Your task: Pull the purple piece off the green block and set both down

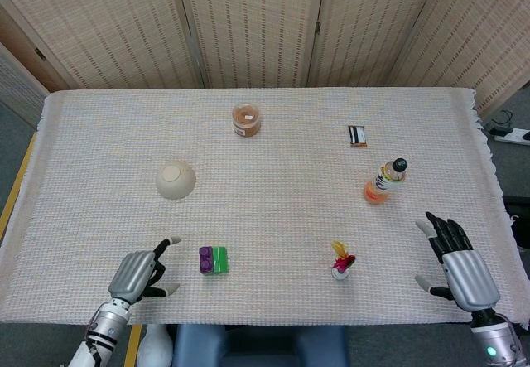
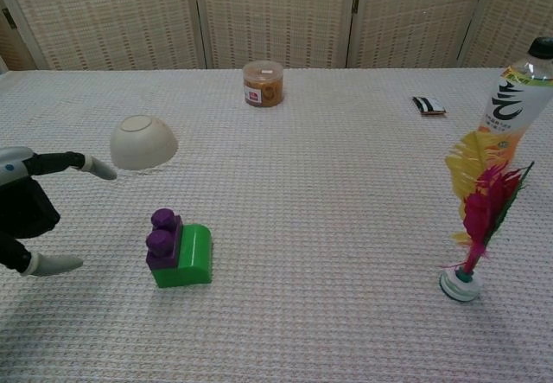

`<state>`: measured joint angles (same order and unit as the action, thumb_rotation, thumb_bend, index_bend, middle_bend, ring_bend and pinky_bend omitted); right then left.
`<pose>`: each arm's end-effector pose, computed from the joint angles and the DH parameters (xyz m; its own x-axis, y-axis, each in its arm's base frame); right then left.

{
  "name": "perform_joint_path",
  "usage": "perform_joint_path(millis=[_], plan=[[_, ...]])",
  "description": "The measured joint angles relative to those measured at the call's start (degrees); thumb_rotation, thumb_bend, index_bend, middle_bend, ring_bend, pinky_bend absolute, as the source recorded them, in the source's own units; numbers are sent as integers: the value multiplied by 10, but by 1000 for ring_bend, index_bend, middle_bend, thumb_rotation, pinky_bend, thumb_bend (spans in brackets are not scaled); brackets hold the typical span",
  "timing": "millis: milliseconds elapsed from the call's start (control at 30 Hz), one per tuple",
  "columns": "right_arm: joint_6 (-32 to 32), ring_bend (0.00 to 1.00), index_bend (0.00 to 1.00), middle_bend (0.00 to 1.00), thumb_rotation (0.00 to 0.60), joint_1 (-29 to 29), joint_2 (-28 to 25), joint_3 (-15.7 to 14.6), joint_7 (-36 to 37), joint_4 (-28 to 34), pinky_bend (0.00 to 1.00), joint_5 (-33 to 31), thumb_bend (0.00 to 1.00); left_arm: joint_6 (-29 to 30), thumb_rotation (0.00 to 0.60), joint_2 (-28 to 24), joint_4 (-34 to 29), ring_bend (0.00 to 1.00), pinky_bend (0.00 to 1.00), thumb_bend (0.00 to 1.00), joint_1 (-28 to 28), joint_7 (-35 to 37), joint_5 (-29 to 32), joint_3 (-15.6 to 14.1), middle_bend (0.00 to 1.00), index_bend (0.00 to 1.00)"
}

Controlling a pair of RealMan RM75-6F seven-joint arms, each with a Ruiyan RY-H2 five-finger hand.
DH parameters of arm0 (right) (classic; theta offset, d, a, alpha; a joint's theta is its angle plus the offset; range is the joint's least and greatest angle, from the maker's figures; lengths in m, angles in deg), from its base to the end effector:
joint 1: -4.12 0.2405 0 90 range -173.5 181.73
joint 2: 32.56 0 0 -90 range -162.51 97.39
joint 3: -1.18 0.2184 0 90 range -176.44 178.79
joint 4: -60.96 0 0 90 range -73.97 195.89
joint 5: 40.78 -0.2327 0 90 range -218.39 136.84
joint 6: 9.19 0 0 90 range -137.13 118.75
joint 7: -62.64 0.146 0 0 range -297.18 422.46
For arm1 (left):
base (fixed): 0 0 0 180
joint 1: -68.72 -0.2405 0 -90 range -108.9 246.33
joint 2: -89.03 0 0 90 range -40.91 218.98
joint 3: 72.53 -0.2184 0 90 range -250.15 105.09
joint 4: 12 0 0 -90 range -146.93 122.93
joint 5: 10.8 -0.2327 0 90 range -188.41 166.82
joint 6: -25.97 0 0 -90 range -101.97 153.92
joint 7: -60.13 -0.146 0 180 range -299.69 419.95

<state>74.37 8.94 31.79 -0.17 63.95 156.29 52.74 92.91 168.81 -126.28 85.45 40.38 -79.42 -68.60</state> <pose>-0.2638 -0.1617 0.0954 0.3391 -0.1085 0.9345 -0.9363 -0.1352 0.3240 -0.1408 0.1930 -0.0048 0.0880 0.3977 0.9133 0.9951 -0.0770 -0.0624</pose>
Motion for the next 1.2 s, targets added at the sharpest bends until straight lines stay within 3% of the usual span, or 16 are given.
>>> perform_joint_path(millis=[300,633,867,1200], plan=[[6,0,0,0,600,0,-7,-3,16,2,0,10,239,12,600,72,2,1000,1000,227,23,-46,51,11,1000,212],[7,0,0,0,600,2,-20,-4,46,0,0,14,239,40,600,147,48,1000,1000,226,46,-74,110,40,1000,228],[4,0,0,0,600,4,-21,-4,51,-2,0,13,239,60,600,174,66,1000,1000,227,58,-114,136,42,1000,249],[2,0,0,0,600,5,-23,-5,56,-2,0,13,239,60,600,196,79,1000,1000,227,70,-116,160,41,1000,297]])
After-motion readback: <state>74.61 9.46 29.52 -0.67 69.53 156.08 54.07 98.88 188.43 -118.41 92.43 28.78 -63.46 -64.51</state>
